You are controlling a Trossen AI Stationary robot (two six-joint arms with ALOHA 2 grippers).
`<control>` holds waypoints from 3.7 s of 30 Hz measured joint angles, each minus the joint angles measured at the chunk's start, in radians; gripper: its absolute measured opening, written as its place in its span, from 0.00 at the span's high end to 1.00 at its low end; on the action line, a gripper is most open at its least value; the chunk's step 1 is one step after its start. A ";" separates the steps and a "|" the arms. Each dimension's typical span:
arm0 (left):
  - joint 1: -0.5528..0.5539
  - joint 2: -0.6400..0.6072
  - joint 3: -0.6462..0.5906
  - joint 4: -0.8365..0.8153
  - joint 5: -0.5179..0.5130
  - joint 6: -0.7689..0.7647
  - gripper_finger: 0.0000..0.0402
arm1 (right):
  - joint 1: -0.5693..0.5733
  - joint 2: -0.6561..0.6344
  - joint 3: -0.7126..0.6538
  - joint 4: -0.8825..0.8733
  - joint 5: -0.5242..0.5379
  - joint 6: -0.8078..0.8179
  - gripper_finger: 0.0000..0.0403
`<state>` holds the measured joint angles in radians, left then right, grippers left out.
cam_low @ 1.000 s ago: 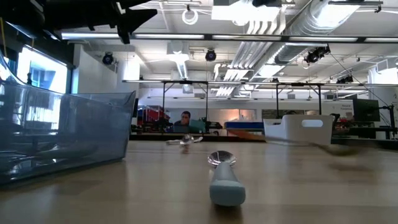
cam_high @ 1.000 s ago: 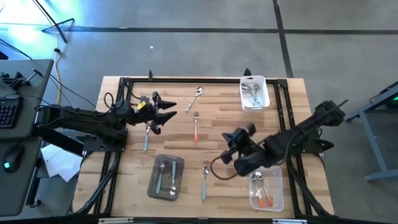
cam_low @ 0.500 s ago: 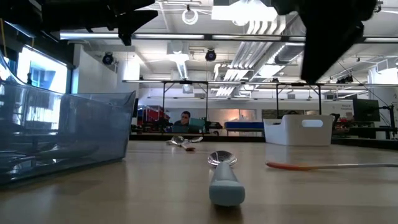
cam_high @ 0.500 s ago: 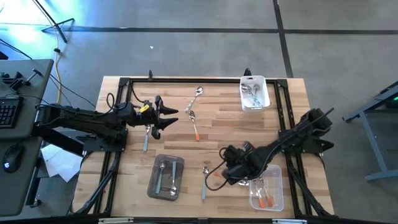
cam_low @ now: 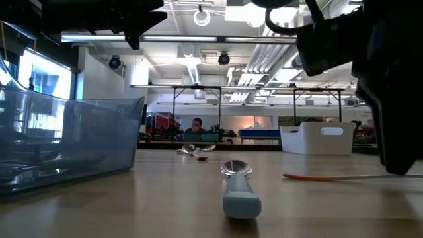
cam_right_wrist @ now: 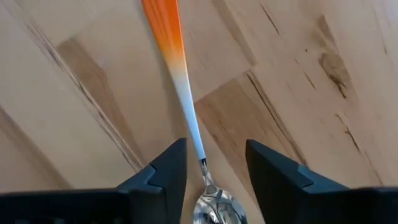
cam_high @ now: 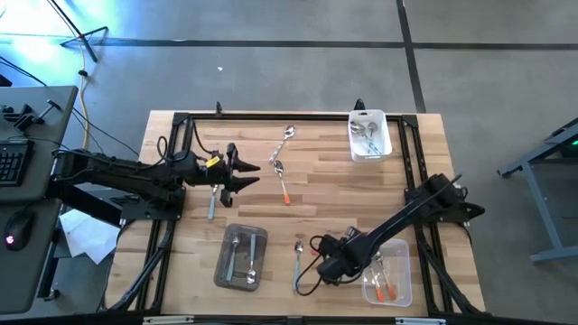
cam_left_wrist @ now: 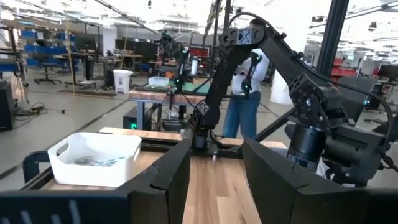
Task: Sort silverware by color (type)
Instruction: Put the top orange spoon into the transparent bin, then adjust the black bin
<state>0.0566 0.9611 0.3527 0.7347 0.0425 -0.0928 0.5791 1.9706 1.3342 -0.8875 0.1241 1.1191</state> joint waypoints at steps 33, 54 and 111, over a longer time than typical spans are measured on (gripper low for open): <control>-0.017 0.000 0.000 -0.034 0.001 -0.009 0.67 | -0.008 0.037 0.347 -0.143 -0.085 -0.078 0.99; -0.076 0.000 0.000 -0.035 0.000 0.043 0.67 | 0.293 -0.177 0.130 -0.421 -0.205 0.831 1.00; -0.542 -0.122 0.067 -0.802 -0.508 -0.029 1.00 | -0.355 -0.070 -0.253 1.026 0.126 -0.785 1.00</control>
<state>-0.4849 0.8396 0.4198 -0.0675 -0.4654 -0.1216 0.2242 1.9006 1.0808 0.1386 0.2500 0.3341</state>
